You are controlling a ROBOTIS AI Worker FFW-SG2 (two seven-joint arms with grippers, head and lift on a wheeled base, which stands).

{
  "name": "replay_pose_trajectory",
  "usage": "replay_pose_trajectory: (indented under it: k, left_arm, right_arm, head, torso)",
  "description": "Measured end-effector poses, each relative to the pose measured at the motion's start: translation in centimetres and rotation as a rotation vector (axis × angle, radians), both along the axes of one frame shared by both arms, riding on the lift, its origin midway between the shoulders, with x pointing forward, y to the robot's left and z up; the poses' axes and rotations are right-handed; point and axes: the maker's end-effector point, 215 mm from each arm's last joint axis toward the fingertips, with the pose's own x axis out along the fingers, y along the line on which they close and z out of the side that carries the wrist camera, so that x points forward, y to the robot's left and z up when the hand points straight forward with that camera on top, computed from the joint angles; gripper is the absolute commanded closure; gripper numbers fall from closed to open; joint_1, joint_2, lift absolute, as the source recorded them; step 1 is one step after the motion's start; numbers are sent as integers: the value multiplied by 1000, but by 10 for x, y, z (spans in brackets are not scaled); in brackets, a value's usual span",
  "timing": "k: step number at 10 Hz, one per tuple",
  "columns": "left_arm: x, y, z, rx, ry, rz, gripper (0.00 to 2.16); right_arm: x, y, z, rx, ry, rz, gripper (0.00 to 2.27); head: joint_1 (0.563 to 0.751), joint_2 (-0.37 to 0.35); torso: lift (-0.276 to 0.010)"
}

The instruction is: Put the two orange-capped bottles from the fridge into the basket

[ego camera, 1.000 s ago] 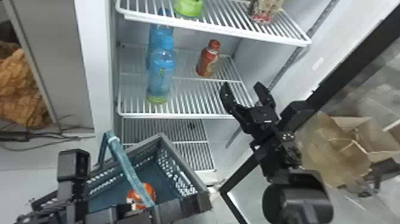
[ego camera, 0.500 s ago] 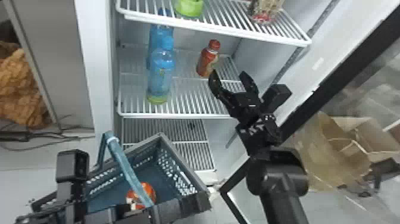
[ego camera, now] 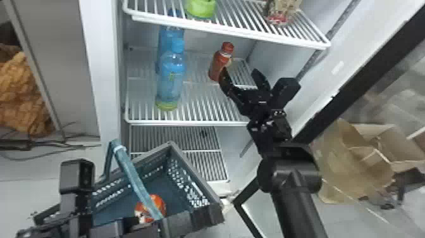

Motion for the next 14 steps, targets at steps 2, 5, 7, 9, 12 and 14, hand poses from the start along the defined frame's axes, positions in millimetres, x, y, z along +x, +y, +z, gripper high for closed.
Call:
replay_pose_trajectory:
  k: [2,5,7,9,12,14]
  left_arm:
    - [0,0,0,0,0,0,1154]
    - [0,-1,1,-1,-2,-1,1154]
    - [0,-1,2,-2,-4,-3,1154]
    - [0,-1,2,-2,-4,-3,1154]
    - [0,-3,2,-2,-7,-7,1154]
    - [-1,-4,3,-2,-9,-10,1154]
  right_arm:
    - [15,-7,-5,-24,16,-29,104]
    - [40,-5,-10,-39,33,-43,101]
    - [52,3,-11,-40,39,-41,101]
    - [61,6,-20,-30,63,-46,105]
    - [79,16,-26,-42,88,-31,105]
    - [90,25,-24,-59,96,-20,107]
  head:
    - [695,-350]
    - [695,-350]
    - [695,-350]
    - [695,-350]
    - [695,-350]
    - [695,-350]
  torso:
    - [-235]
    - [-235]
    - [-235]
    - [-235]
    - [-235]
    - [-235]
